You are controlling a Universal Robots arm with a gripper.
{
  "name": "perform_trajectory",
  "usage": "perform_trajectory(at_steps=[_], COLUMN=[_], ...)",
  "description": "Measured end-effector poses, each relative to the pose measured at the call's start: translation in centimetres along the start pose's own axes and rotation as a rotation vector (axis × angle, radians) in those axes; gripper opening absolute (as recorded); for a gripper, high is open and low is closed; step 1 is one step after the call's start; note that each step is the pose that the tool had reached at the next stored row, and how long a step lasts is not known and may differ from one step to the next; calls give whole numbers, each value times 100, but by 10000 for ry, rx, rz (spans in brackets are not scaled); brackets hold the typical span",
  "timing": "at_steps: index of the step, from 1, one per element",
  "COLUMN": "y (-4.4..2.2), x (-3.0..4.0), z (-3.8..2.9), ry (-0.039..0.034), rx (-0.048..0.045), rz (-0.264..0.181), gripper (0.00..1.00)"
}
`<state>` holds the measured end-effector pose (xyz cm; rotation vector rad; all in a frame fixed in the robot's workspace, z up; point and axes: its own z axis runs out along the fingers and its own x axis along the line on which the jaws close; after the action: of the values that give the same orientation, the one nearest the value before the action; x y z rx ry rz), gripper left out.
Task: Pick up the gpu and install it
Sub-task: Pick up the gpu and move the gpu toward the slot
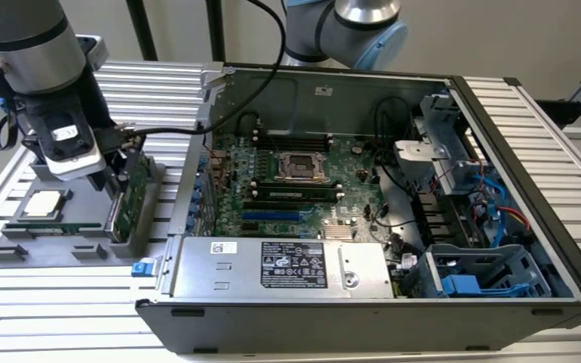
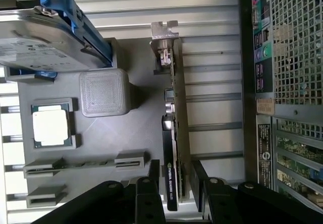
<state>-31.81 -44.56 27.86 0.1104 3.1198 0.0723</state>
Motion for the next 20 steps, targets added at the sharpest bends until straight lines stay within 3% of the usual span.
perform_trajectory(at_steps=[20], y=[-2], x=[1], z=[76], ry=[-1], rx=[-1], rz=[0], gripper=[100])
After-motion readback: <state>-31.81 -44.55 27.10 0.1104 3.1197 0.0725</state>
